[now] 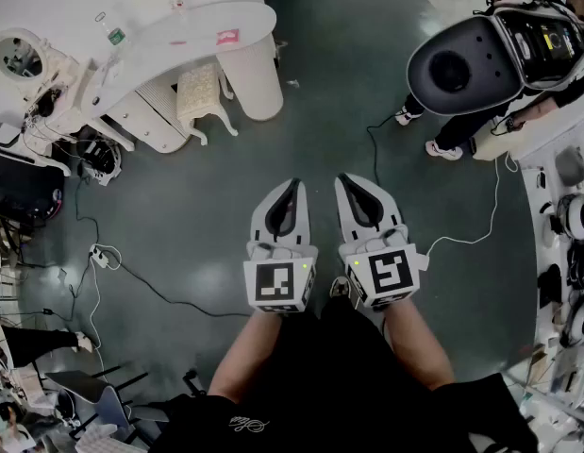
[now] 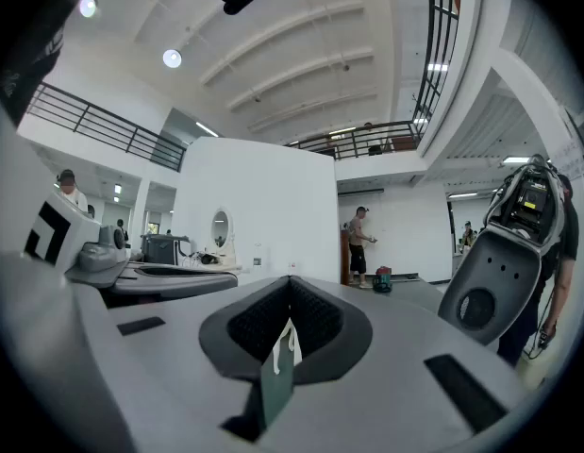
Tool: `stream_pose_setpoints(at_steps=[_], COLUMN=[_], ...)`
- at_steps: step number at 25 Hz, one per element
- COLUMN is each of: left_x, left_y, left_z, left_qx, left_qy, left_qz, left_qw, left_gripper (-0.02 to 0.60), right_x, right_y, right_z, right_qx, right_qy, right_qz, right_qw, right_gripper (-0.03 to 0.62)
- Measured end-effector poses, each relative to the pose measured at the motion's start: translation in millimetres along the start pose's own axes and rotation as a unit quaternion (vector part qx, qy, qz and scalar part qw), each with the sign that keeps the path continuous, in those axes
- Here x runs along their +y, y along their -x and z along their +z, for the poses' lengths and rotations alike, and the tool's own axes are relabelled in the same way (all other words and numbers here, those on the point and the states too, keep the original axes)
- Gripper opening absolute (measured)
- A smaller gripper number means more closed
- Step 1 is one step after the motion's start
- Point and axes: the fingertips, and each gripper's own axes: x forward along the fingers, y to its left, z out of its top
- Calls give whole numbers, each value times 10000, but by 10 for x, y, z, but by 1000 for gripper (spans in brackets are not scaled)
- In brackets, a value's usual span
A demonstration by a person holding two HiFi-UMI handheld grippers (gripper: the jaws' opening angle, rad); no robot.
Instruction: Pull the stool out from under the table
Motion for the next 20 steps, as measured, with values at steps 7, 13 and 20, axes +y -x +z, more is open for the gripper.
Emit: stream_pose_setpoints(at_steps=[7, 13, 20], left_x=[26, 271, 996], left_y=[-196, -296, -586], left_z=[50, -139, -217], left_qx=[-5, 211, 216], left_qy=[98, 56, 89], left_qz=[259, 426, 503], left_qw=[9996, 9989, 9985], left_gripper=[6, 6, 6], right_x=[-181, -87, 136], right_y=[-128, -408, -1216], right_z=[4, -109, -100], right_qx=[-36, 20, 41], right_qy=[20, 9, 152], right_qz=[212, 422, 545], right_qw=[9998, 9991, 9984], right_gripper=[6, 6, 6])
